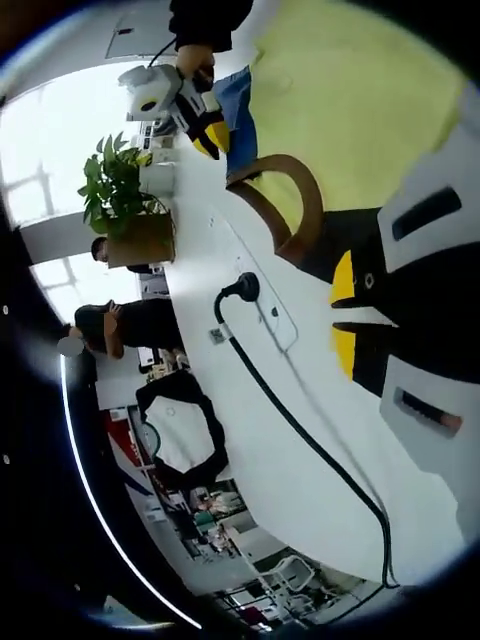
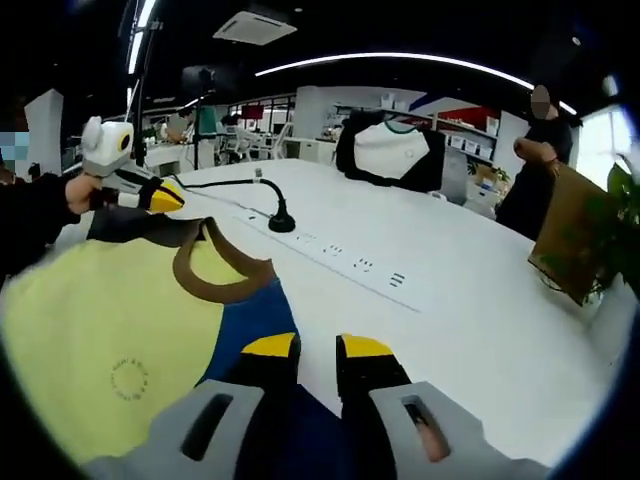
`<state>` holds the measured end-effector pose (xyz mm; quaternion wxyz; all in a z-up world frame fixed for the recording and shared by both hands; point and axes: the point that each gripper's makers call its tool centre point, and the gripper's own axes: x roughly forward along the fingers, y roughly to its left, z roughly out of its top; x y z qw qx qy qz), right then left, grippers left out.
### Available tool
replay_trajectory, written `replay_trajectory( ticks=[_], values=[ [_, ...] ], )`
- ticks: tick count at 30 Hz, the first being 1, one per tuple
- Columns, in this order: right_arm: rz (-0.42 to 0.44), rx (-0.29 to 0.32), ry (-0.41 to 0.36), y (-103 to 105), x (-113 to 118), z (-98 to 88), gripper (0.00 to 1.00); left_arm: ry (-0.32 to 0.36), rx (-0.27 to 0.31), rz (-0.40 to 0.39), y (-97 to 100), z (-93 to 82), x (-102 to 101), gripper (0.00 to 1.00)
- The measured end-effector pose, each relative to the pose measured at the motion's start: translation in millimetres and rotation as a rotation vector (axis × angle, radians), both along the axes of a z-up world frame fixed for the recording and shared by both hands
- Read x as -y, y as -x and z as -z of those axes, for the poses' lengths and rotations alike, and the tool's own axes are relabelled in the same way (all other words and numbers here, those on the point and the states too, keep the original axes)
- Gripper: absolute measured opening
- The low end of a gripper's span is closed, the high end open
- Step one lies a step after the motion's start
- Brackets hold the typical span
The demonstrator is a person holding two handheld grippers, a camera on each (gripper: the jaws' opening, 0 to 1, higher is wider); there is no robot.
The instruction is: Fold the garment on the visible template until the final outline fits inside the template.
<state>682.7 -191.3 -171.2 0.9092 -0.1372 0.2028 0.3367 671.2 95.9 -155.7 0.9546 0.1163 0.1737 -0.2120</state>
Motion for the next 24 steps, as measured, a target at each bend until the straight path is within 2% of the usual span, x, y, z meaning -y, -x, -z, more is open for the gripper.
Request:
replay_trajectory(
  ticks=[2, 5, 11, 16, 20, 24],
  values=[
    [0.014, 0.006, -0.007, 2, 7, -3.6, 0.19, 0.001, 0.009, -0.013, 2.3, -2.3, -7, 0.14],
    [0.044, 0.037, -0.010, 5, 24, -11.9, 0.25, 0.039, 0.015, -0.027, 8.2, -4.6, -15, 0.20],
    [0.108, 0.081, -0.011, 15, 55, -27.8, 0.39, 0.051, 0.020, -0.047, 18.5, -6.9, -31, 0.30],
    [0.159, 0.095, -0.008, 20, 89, -32.6, 0.41, 0.064, 0.051, -0.060, 25.3, -18.8, -44, 0.35],
    [0.194, 0.107, -0.005, 30, 106, -36.6, 0.44, 0.086, 0.077, -0.062, 32.3, -27.7, -49, 0.39],
    [0.237, 0.111, 0.003, 34, 131, -37.4, 0.46, 0.085, 0.099, -0.058, 39.9, -31.7, -53, 0.48]
  ],
)
